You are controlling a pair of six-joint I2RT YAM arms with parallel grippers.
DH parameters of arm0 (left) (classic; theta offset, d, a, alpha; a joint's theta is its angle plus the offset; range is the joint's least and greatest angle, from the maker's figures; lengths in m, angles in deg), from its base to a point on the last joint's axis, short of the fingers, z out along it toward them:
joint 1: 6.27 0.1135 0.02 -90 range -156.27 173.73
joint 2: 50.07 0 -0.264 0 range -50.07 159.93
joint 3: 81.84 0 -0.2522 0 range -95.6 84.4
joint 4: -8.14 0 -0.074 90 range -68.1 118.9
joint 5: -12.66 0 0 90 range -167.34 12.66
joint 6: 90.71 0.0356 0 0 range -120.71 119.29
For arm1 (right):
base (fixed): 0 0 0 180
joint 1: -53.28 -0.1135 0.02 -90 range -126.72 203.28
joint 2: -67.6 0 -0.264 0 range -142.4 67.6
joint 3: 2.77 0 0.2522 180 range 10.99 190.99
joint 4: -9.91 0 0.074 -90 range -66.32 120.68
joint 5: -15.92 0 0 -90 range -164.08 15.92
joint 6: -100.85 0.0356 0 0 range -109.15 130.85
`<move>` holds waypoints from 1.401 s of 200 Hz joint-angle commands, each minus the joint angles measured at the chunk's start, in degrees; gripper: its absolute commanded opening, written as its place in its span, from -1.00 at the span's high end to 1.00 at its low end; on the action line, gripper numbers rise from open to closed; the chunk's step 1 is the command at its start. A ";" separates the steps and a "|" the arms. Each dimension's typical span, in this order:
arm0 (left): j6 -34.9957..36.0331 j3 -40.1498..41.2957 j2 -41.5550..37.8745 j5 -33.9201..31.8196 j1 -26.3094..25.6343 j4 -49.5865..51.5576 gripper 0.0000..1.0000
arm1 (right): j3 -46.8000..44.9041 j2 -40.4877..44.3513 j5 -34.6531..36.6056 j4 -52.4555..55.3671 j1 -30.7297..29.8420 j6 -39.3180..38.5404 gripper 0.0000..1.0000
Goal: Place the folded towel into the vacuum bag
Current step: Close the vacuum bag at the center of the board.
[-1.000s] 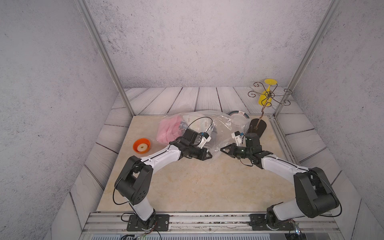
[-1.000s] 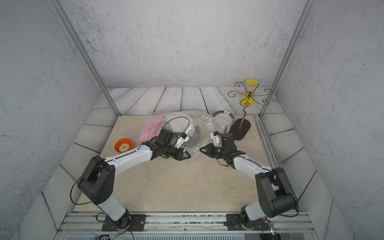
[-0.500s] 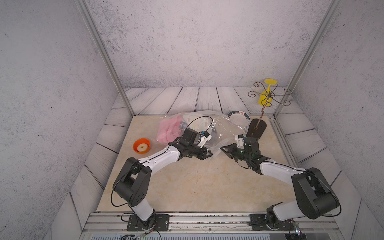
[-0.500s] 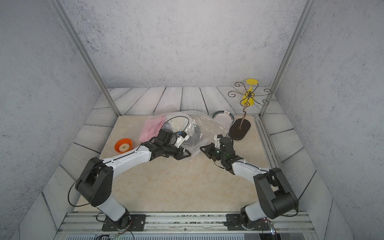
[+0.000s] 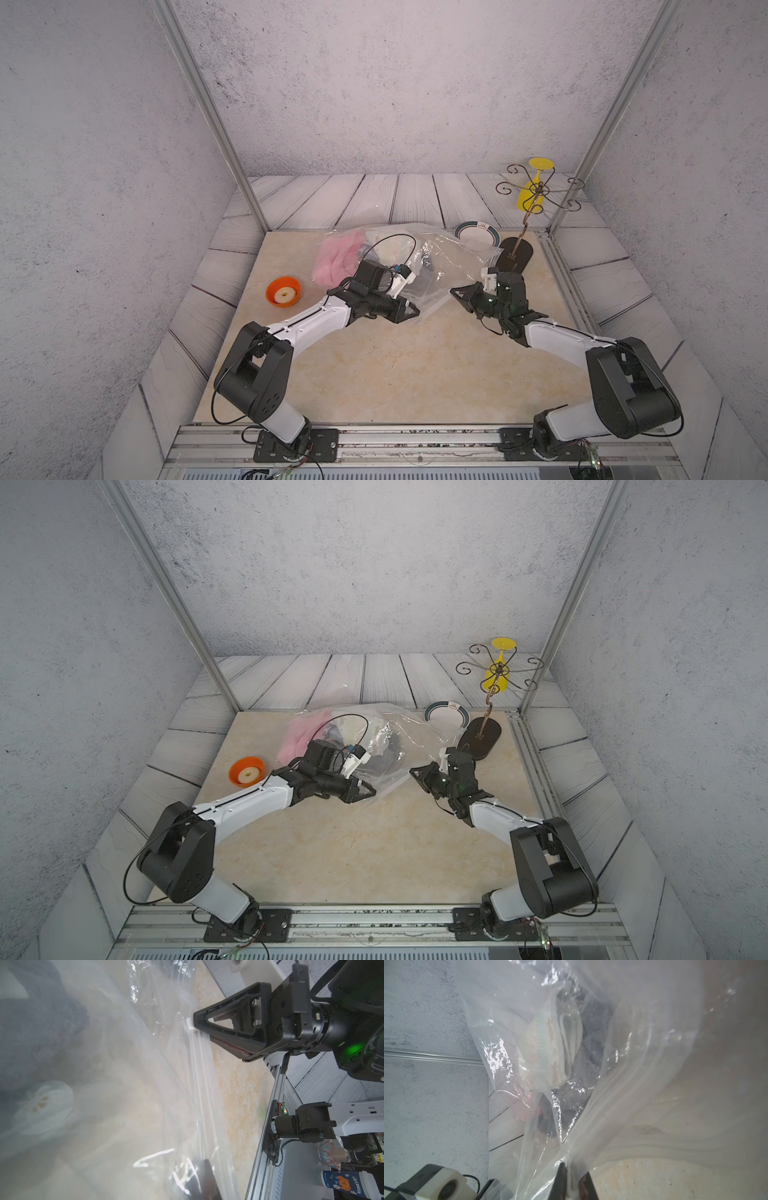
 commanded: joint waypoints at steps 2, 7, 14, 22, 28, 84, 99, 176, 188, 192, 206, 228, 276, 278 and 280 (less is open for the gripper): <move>-1.75 2.74 -5.22 1.81 3.75 5.55 1.00 | -1.94 0.36 17.65 2.88 6.97 -0.42 1.00; -2.39 3.37 -5.77 1.36 4.40 4.89 1.00 | -2.23 0.45 17.65 3.15 7.33 -0.30 1.00; -3.31 4.23 -6.54 0.46 5.14 4.06 1.00 | -2.80 0.45 17.78 3.36 7.92 -0.11 1.00; -4.29 5.24 -7.46 -0.60 5.92 3.24 1.00 | -3.42 0.50 17.87 3.32 8.52 0.08 1.00; -4.85 5.87 -8.24 -1.53 6.44 2.72 1.00 | -3.85 0.45 17.95 3.28 8.95 0.19 1.00; -6.97 8.81 -12.47 -8.19 7.73 3.56 1.00 | -5.27 -0.46 17.80 1.81 11.11 0.03 1.00; -7.61 8.77 -12.63 -13.13 7.98 6.39 1.00 | -5.18 -0.60 17.78 1.78 11.69 -0.11 1.00; -14.88 13.06 -14.50 -31.70 11.15 8.52 1.00 | -5.79 0.45 17.77 2.57 15.81 -2.18 1.00; -15.65 13.10 -14.50 -33.65 11.46 9.28 1.00 | -5.88 0.54 17.67 2.45 16.26 -2.53 1.00; -15.99 13.13 -14.45 -34.61 11.57 9.61 1.00 | -5.88 0.54 17.65 2.56 16.41 -2.58 1.00; -17.25 13.20 -14.41 -37.56 12.15 11.05 1.00 | -6.05 0.63 17.69 2.74 17.18 -2.83 1.00; -18.77 13.63 -14.74 -41.04 13.21 12.81 1.00 | -6.25 0.87 17.52 2.66 18.32 -3.44 1.00; -22.77 15.48 -16.40 -47.08 14.99 14.01 1.00 | -6.23 0.71 17.25 2.89 20.93 -4.72 1.00; -23.00 15.56 -16.42 -47.34 15.08 14.04 1.00 | -6.23 0.71 17.24 2.91 21.06 -4.77 1.00; -23.12 15.65 -16.50 -47.54 15.15 14.13 1.00 | -6.23 0.71 17.16 2.99 21.21 -4.84 1.00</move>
